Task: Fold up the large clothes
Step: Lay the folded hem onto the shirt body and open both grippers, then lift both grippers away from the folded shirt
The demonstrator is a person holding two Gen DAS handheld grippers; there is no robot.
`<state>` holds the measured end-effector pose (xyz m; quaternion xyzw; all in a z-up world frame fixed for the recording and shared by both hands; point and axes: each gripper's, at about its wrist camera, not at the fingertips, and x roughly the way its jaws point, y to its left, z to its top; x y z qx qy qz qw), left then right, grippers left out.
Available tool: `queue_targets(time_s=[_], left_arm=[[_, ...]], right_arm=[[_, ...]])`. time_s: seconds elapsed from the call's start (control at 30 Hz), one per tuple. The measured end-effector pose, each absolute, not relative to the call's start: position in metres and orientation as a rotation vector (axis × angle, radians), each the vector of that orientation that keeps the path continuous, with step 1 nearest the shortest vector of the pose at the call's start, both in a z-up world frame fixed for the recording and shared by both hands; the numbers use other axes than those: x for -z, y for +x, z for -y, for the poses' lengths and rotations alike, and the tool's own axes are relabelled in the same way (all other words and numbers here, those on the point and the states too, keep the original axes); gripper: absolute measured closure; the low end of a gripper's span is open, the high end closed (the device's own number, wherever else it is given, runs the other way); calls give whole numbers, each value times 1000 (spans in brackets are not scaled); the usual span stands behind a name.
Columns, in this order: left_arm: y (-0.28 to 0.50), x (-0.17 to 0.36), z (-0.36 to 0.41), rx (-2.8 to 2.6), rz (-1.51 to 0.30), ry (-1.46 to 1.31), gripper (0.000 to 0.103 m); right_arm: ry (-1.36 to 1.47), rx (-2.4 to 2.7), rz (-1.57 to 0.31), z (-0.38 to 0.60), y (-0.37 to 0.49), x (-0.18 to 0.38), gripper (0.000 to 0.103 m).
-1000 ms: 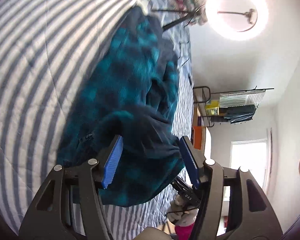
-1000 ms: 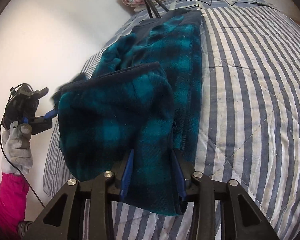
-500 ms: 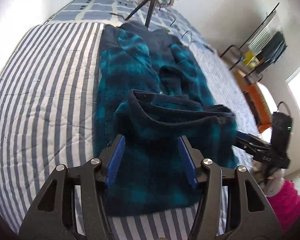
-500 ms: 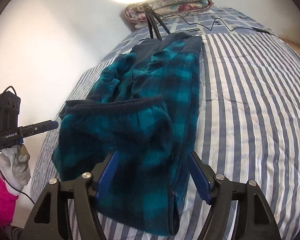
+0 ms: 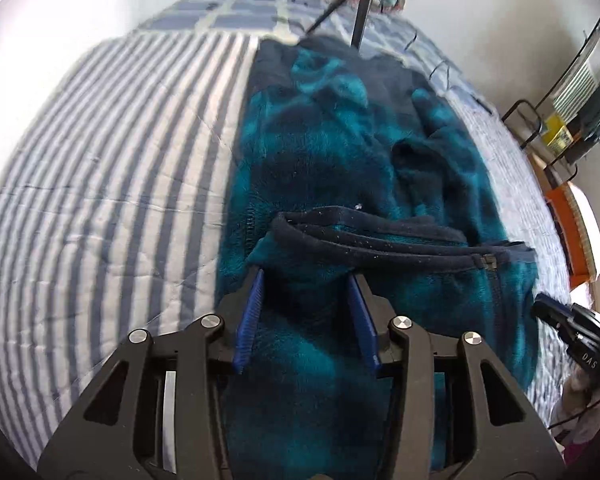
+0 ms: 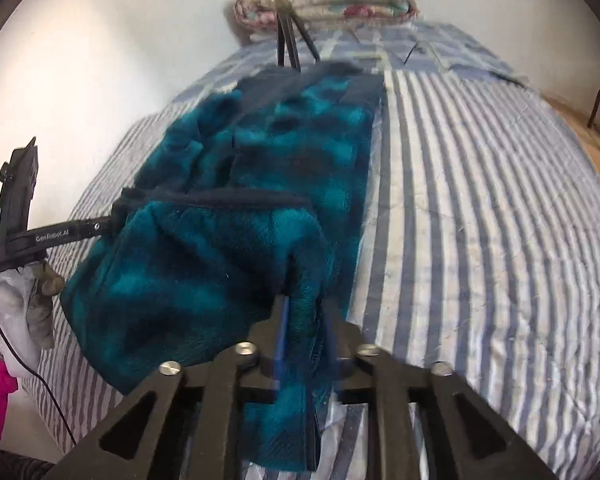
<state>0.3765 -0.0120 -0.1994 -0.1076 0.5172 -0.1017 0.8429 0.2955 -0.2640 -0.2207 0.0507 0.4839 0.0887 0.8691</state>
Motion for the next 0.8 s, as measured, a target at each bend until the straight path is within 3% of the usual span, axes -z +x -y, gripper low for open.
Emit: queue_targets(time_s=[0.17, 0.3, 0.43, 0.53, 0.67, 0.8], left_arm=[[344, 173, 23, 307, -1019, -201, 57], [333, 191, 39, 310, -1054, -140, 57], [327, 221, 38, 280, -1078, -108, 57], [319, 222, 51, 261, -1043, 3, 57], [317, 202, 46, 246, -1107, -57, 57], [291, 150, 24, 264, -1029, -113, 57]], right_arm=[[83, -282, -808, 245, 277, 185, 72], [44, -335, -854, 212, 293, 201, 75], [81, -233, -1003, 210, 308, 252, 75], [75, -215, -989, 209, 301, 258, 75], [42, -158, -1038, 202, 297, 231, 75], [24, -154, -929, 210, 257, 175, 71]])
